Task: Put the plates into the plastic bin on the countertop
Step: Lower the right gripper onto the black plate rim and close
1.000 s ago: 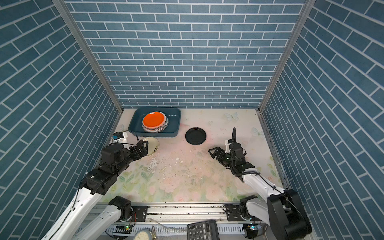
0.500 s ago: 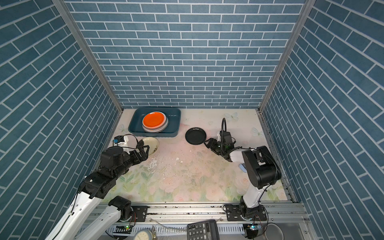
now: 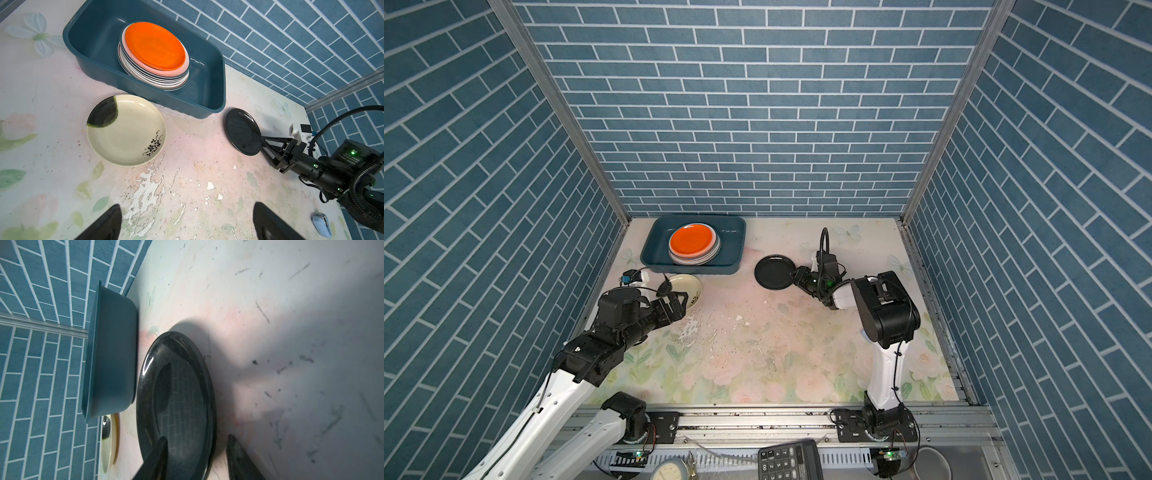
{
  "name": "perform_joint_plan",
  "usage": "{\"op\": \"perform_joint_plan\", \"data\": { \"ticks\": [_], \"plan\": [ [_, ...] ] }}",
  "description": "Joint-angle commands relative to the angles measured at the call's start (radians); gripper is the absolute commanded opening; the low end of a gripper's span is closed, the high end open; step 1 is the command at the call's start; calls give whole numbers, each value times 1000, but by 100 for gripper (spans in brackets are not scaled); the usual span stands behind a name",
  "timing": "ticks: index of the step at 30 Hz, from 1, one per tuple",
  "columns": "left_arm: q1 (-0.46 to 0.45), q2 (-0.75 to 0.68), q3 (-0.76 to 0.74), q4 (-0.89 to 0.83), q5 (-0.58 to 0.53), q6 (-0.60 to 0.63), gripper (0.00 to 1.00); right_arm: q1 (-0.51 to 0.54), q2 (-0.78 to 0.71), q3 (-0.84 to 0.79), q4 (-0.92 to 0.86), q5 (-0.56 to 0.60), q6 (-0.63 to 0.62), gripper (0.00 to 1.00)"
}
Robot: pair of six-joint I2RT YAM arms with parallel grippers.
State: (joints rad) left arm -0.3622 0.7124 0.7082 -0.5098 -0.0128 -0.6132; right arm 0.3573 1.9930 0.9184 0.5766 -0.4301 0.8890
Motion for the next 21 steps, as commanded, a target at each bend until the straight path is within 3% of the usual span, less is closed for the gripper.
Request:
{"op": "perform_joint_plan", "data": {
  "ticks": [1, 21],
  "plan": [
    [7, 8, 2, 13, 6, 9, 100, -4, 45, 14, -50, 28, -26, 41],
    [42, 1, 2, -10, 11, 29, 99, -6, 32, 25, -106, 65, -70, 4]
  ]
}}
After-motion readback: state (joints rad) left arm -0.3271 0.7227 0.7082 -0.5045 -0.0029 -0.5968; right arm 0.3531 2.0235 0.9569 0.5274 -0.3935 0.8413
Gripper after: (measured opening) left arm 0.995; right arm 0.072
